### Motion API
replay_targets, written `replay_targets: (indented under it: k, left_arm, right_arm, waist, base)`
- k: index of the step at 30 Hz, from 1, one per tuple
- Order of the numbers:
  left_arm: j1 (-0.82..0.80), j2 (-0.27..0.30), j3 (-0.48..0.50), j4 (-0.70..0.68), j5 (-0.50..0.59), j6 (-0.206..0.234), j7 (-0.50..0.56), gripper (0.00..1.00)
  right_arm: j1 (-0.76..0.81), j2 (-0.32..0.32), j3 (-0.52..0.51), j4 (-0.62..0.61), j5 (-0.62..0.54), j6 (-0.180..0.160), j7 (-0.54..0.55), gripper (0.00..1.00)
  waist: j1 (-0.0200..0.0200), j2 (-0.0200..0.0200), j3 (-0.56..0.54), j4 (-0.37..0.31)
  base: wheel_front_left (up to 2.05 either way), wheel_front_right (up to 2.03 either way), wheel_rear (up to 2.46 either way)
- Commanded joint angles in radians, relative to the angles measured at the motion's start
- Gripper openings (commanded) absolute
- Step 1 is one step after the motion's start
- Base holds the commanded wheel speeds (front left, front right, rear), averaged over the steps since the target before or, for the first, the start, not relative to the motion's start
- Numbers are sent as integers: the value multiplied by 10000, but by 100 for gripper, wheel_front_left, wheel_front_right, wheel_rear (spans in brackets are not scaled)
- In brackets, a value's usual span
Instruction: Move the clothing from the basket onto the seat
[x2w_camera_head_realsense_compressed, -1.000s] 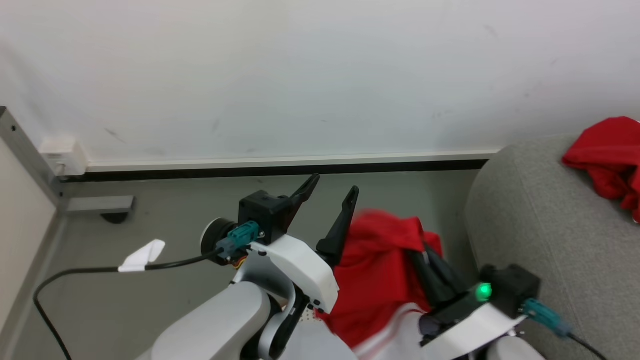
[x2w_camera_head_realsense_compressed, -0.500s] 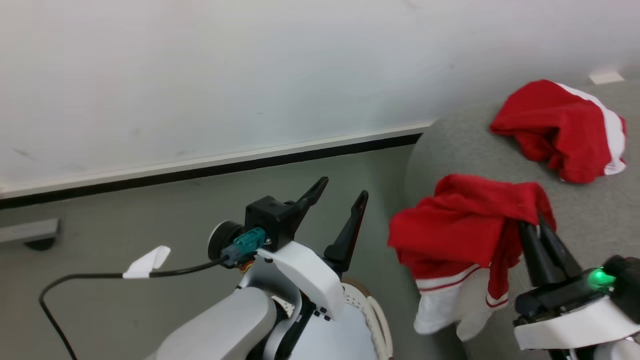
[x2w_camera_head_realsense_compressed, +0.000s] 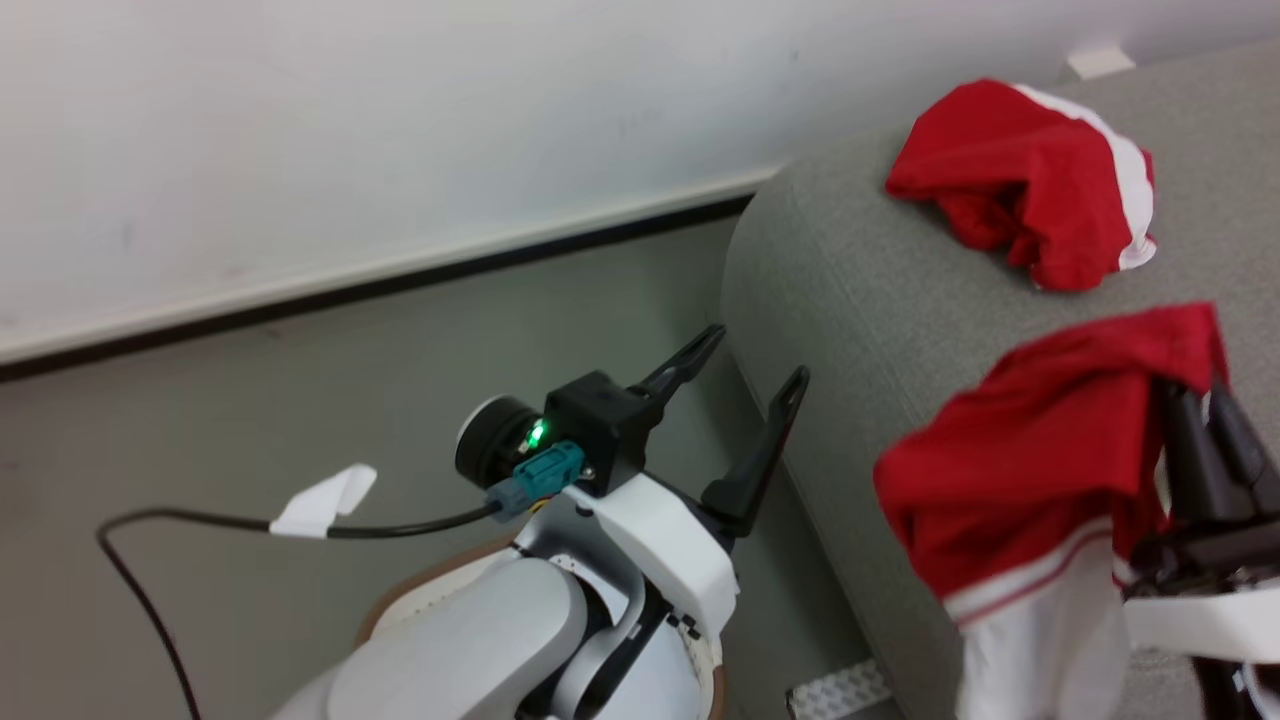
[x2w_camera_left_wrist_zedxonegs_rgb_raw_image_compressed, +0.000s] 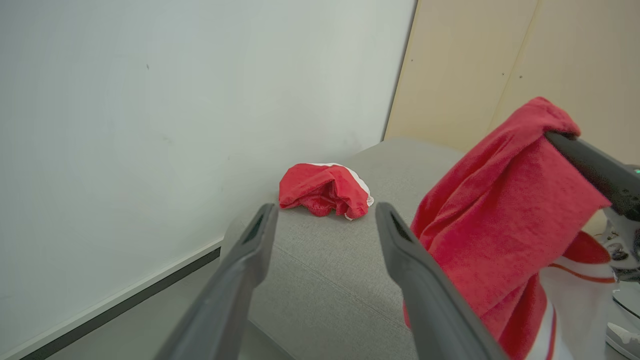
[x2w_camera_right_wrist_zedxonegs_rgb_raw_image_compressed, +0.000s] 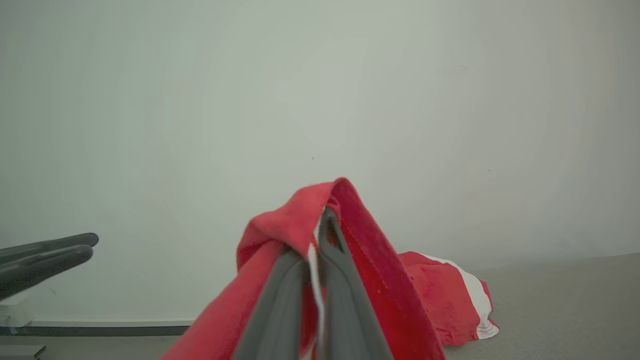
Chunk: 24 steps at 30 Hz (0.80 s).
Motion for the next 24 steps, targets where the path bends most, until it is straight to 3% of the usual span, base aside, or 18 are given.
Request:
replay_targets:
  k: [1,10,17,24]
  left_arm:
    - [-353,29,-82,-178,252,-44,180,100]
    - [-2187,21,-466,-709,1046,-546,1063,100]
    - [-3604,-252,-419,-788,1526,-977,1251,100]
    - [-4056,-485,-162,-796,1502,-1122,741,100]
  right_arm:
    - [-526,36,-269,20,87,-22,-44,0]
    - [-4155,-333,-1539,1752,113,-22,-10,0]
    - [-8452,-1725,-3372,4508,-887,-22,253,0]
    - [-11758,-3095,-5430,7140,-3025,-22,165,0]
  waist:
    - [0,-1,837,-23]
    - [0,-1,3500,645]
    - [0,-1,5378,1448]
    - [0,-1,6602,2371]
  base:
    - [0,0,0]
    - [0,0,0]
    - [0,0,0]
    - [0,0,0]
